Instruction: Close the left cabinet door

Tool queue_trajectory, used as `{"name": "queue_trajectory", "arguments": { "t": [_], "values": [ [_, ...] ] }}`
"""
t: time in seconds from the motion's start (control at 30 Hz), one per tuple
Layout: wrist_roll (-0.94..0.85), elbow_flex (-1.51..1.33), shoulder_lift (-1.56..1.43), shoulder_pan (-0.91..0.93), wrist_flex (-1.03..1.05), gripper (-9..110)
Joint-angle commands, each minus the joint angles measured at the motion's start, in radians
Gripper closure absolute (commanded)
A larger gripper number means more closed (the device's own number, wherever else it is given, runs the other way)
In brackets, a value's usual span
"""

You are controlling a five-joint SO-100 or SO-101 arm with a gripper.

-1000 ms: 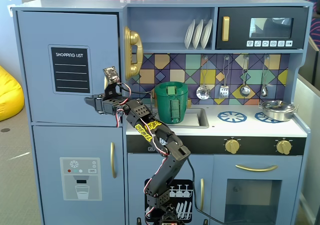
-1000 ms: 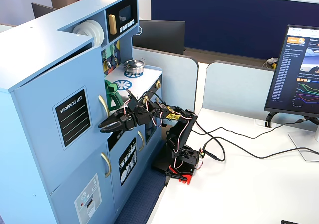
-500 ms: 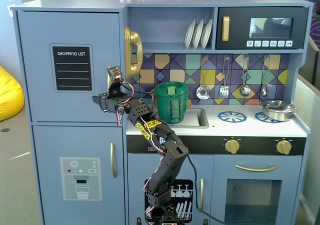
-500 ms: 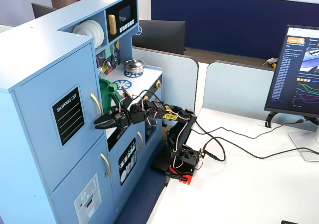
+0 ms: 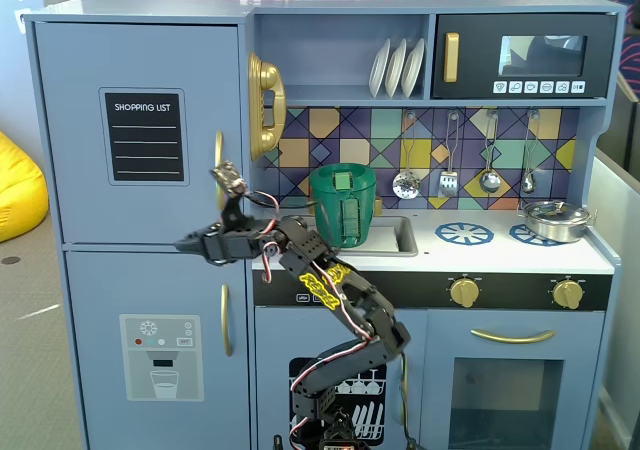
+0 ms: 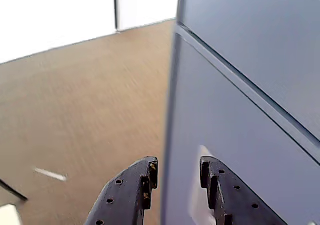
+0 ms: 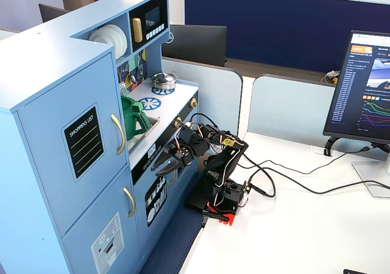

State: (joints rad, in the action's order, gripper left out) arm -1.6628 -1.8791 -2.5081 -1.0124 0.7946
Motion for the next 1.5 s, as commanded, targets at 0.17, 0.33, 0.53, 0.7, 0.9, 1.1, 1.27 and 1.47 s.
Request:
{"name": "queue_trajectory", "arguments": {
  "t": [0.17, 0.33, 0.53, 0.7, 0.9, 1.1, 1.27, 1.47],
  "values": [
    [0.078, -0.221, -0.143, 0.480, 0.161, 102],
    [0.035, -0.446, -0.236, 0.736, 0.281, 102],
    [0.025, -0.776, -0.394, 0.971, 0.310, 102],
    [0.028, -1.006, -0.569, 1.101, 0.411, 102],
    [0.127, -1.106, -0.669, 1.124, 0.575, 102],
    [0.143, -1.118, -0.670, 1.091, 0.718, 101],
    [0.152, -1.118, -0.670, 1.054, 0.738, 101],
    [0.152, -1.118, -0.670, 1.006, 0.736, 98]
  ]
}}
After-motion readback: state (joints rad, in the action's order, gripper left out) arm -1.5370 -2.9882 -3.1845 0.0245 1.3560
